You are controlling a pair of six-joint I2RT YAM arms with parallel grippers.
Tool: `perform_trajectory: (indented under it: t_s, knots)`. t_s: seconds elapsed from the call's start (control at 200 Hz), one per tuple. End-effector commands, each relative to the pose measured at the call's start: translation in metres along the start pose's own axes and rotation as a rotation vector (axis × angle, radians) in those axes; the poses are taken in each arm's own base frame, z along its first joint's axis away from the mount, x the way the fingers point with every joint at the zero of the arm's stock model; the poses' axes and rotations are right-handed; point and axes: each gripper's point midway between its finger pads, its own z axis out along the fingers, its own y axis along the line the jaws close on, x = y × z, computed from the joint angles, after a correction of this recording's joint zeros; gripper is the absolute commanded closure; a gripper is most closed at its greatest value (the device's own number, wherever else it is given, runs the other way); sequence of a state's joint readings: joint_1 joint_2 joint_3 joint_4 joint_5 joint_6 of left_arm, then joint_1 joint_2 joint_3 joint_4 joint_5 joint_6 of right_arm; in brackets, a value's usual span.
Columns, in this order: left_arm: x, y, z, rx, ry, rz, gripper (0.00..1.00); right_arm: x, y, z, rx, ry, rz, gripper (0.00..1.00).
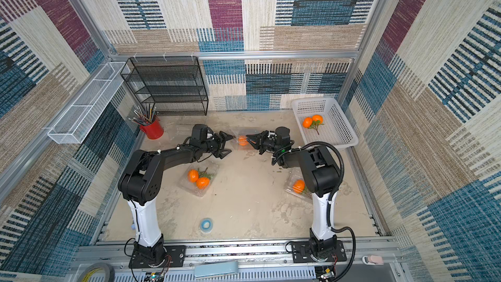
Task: Take oranges out of containers
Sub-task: Open the packing box at the center of the board.
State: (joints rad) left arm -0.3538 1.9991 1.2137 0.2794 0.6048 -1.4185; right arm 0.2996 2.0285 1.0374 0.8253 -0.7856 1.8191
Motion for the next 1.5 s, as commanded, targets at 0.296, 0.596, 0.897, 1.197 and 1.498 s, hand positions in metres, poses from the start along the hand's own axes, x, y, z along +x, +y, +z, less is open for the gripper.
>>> perform_trajectory:
  t_s: [0.296,0.596,0.897,1.197,1.498]
  knots:
    - [0.022,0.003,0.006,-0.021,0.073,0.024,0.21,0.027,0.017,0.012,-0.071,0.084,-0.009,0.78]
    - [0.026,0.02,0.003,-0.073,0.081,0.008,0.22,0.025,0.034,0.008,-0.125,0.046,0.017,0.78]
    - [0.019,0.025,-0.01,-0.119,0.058,0.01,0.22,0.027,0.038,0.011,-0.079,0.043,-0.036,0.69]
    - [0.02,0.022,-0.028,-0.209,0.06,0.064,0.18,0.027,0.05,0.023,0.03,0.056,-0.211,0.41]
    - [0.014,0.016,-0.055,-0.291,0.018,0.138,0.12,0.009,0.055,0.031,0.15,0.043,-0.35,0.14]
